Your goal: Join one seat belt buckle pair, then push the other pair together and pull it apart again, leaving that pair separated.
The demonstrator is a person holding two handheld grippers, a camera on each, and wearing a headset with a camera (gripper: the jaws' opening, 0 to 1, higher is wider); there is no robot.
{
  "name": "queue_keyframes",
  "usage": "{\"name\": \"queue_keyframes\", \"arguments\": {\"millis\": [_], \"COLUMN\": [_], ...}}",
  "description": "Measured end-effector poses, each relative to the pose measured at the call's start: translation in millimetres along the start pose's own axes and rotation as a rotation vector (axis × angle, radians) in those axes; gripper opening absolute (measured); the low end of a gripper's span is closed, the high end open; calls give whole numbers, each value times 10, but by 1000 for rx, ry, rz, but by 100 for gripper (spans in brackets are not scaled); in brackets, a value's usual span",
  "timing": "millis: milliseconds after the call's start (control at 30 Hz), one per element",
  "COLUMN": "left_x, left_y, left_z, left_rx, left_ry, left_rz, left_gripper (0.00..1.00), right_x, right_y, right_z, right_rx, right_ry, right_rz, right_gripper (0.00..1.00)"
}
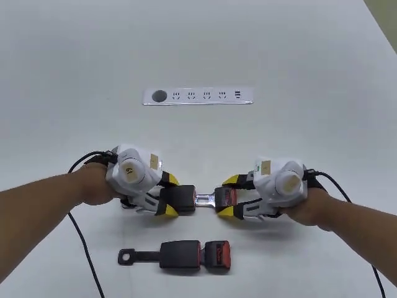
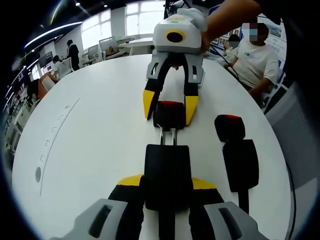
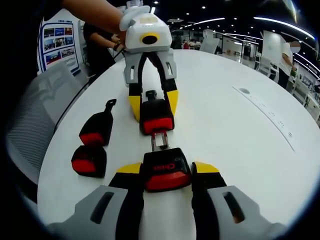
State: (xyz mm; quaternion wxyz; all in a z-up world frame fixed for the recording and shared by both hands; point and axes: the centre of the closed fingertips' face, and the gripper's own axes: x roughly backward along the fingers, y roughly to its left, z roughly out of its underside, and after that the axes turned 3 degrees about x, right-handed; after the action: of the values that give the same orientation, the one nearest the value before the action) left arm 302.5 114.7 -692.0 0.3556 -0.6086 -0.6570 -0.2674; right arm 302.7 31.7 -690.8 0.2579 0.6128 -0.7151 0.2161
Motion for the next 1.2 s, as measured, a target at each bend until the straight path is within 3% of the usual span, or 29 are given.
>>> {"name": "queue_keyframes", "arguments": {"millis": [800, 1200], "left_x": [12, 17], "left_y": [-12, -19], "left_z": [-13, -25], "left_rx": [2, 2], "left_ry": [3, 6], "left_rz": [-1, -1], "left_gripper": [35, 35], "right_x": [279, 431], "right_y": [-78, -48], "right_z": [257, 305], "right_rx": [-2, -5], "right_ry": [15, 25], "right_rz": [5, 7], "right_gripper": [35, 35]}}
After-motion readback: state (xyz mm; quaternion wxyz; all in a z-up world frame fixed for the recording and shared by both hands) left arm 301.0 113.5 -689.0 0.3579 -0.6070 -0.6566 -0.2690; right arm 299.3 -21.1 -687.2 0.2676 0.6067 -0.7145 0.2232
